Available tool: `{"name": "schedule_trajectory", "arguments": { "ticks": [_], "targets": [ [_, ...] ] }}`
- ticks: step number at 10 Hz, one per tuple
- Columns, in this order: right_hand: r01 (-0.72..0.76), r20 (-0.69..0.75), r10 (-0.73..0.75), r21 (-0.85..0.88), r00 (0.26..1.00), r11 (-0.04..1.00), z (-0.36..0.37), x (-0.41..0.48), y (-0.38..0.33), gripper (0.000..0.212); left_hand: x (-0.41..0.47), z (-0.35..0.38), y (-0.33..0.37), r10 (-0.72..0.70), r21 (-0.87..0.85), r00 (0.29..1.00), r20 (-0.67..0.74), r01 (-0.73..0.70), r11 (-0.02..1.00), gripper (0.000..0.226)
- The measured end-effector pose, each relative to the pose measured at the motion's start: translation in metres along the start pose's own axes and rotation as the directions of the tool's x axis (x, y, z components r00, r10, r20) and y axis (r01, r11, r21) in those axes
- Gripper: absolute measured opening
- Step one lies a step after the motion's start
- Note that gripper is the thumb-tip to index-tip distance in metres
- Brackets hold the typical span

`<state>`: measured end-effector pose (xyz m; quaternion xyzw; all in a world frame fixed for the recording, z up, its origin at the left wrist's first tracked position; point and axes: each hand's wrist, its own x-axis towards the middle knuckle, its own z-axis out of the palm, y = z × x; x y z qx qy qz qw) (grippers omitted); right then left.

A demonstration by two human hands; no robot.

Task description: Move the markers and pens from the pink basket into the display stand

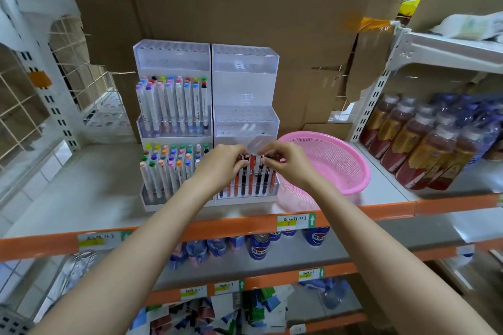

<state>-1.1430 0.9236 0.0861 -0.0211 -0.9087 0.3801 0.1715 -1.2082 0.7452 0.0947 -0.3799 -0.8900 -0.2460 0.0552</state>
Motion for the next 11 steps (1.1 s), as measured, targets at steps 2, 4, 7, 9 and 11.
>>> {"name": "schedule_trajectory", "arguments": {
  "ticks": [2, 4, 7, 9, 11],
  "targets": [
    [-0.010, 0.002, 0.010, -0.031, 1.000, 0.999, -0.001, -0.001, 0.000, 0.015, -0.004, 0.000, -0.004, 0.008, -0.009, 1.000, -0.013, -0.009, 1.000, 0.022],
    [-0.012, -0.002, 0.012, -0.052, 1.000, 0.999, 0.002, 0.000, 0.000, 0.013, -0.005, -0.001, -0.003, -0.010, -0.075, 1.000, -0.019, 0.008, 0.997, 0.024],
    [-0.028, 0.016, 0.028, -0.019, 0.999, 0.999, 0.002, 0.001, -0.008, 0.017, -0.006, -0.005, -0.009, 0.020, -0.036, 0.999, -0.028, -0.021, 0.999, 0.024],
    [-0.001, 0.009, 0.002, -0.030, 1.000, 1.000, 0.005, 0.004, -0.020, 0.014, -0.011, -0.014, -0.017, 0.018, 0.011, 0.999, -0.049, -0.018, 1.000, 0.026],
    [0.039, 0.000, -0.039, -0.150, 0.999, 0.988, 0.004, 0.005, -0.031, 0.025, -0.019, -0.020, -0.024, -0.037, 0.049, 0.995, -0.093, 0.042, 0.998, 0.027]
  ]
}}
